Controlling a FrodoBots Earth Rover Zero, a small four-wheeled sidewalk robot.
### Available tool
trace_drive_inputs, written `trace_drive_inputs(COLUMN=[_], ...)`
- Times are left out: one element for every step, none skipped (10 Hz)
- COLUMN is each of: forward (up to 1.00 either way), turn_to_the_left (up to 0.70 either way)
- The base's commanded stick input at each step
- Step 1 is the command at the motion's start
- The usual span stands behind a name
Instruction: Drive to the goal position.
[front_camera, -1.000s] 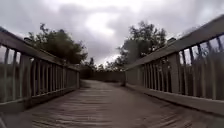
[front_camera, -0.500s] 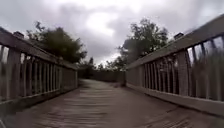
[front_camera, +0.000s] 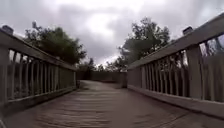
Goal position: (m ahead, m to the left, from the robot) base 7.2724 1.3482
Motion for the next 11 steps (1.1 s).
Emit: trace_drive_inputs(forward=[0.45, 0.45, 0.45, 0.45, 0.45, 0.45, 0.45, 0.45, 0.45, 0.45, 0.45], turn_to_the_left=[0.0, 0.0, 0.0, 0.0, 0.0, 0.0, 0.0, 0.0, 0.0, 0.0, 0.0])
